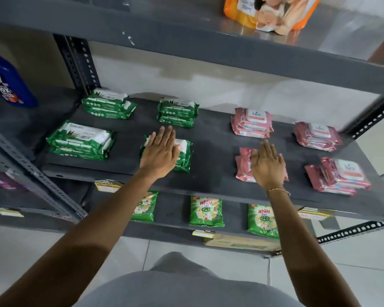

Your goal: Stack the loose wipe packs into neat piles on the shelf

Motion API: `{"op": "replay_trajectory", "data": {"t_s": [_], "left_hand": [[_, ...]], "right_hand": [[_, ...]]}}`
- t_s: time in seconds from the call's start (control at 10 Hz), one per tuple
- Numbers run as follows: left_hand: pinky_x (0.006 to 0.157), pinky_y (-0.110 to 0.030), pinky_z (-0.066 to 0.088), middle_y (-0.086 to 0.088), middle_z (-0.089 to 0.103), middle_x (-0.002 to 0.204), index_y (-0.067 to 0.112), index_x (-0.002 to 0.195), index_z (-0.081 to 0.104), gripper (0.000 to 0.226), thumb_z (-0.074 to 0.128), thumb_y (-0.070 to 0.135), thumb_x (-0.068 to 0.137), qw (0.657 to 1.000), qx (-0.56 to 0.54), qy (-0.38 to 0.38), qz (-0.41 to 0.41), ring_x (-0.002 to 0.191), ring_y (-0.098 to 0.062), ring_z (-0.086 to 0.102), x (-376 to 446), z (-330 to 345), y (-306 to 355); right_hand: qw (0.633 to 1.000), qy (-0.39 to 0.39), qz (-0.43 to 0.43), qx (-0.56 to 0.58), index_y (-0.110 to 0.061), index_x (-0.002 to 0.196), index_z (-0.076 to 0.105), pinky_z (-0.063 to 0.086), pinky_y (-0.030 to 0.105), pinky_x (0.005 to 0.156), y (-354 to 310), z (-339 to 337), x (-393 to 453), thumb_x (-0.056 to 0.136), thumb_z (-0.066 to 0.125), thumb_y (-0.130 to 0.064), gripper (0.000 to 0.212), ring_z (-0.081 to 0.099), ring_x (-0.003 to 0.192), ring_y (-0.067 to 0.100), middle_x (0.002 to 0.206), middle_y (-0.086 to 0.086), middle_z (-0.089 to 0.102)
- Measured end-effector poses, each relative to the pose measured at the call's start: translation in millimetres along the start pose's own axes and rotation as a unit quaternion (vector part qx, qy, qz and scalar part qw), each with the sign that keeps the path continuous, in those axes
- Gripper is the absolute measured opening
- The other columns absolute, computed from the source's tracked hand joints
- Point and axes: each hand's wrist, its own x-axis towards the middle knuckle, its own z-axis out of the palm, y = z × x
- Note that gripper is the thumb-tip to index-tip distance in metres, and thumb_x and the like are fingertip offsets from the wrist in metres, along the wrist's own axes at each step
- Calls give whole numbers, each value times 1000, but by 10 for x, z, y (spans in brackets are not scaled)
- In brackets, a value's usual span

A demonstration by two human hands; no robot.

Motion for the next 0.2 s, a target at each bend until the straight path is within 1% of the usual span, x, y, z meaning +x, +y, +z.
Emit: {"op": "replay_trajectory", "data": {"t_s": [0.1,0.2], "left_hand": [[118,-39,-5,-10,3,162,5,152,6,62,8,41,101,1000,-4,-23,-9,149,-24,-1,-6,-80,16],[119,-42,-7,-8,0,162,7,153,5,64,8,44,101,999,-1,-38,-16,148,-23,-6,43,-210,116]], "right_hand": [[1000,-29,-1,2,-4,146,25,13,47,117,17,-55,11,96,13,-34,60,16,146,24,158,10,21],[1000,-5,-9,23,-4,146,25,1,53,116,-23,-120,23,97,19,-35,57,7,147,24,159,10,17]]}}
